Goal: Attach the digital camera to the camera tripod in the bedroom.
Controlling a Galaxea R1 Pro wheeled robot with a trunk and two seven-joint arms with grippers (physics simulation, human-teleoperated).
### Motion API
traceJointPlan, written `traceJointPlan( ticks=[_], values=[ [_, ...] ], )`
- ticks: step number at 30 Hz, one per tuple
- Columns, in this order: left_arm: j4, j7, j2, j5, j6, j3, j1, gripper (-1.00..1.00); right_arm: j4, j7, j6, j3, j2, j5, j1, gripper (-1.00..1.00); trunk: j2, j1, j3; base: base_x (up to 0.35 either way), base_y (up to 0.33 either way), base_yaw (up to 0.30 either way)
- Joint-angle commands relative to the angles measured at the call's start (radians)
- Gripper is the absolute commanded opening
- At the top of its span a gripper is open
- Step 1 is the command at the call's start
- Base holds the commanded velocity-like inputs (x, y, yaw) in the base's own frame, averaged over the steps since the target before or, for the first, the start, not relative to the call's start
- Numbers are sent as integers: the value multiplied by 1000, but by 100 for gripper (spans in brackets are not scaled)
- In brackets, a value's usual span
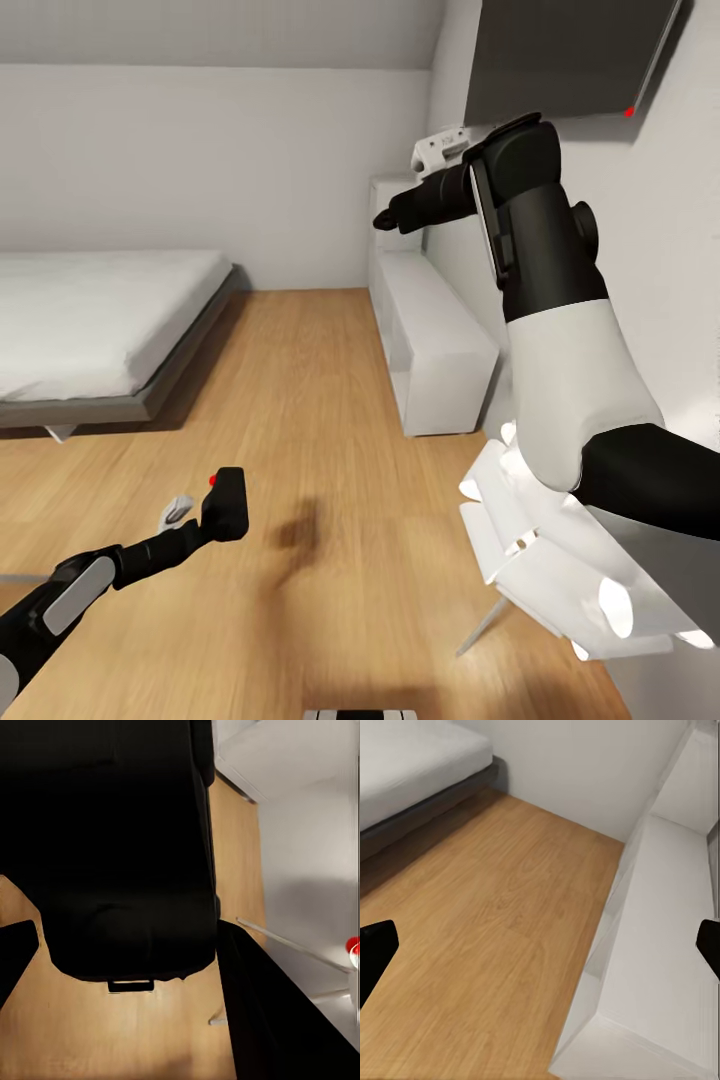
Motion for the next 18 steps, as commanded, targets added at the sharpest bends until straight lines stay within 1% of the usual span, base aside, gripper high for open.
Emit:
traceJointPlan(
  ticks=[1,18],
  values=[
    [4,-2,3,7,4,-4,-1,-100,0,9,2,1,0,11,-1,100,0,-1,3,0,0,0],
    [3,-9,4,10,4,-4,0,-100,2,8,2,0,0,9,0,100,4,-8,69,0,0,0]
  ],
)
